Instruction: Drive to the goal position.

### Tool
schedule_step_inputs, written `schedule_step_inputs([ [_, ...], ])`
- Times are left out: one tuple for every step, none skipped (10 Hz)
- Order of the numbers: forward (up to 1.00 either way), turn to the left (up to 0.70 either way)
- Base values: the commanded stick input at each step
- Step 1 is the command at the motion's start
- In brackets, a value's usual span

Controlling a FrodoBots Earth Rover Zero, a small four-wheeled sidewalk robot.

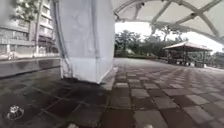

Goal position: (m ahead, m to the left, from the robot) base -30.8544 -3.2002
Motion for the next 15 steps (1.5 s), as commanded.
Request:
schedule_step_inputs([
  [0.00,-0.70],
  [0.00,-0.70],
  [0.00,-0.70],
  [0.00,-0.70],
  [0.00,-0.70],
  [0.00,-0.70],
  [0.00,-0.70],
  [0.00,-0.70],
  [0.00,-0.70],
  [0.00,-0.70],
  [0.00,-0.70],
  [0.00,-0.70],
  [0.00,-0.70],
  [0.00,-0.70],
  [0.00,-0.70],
])
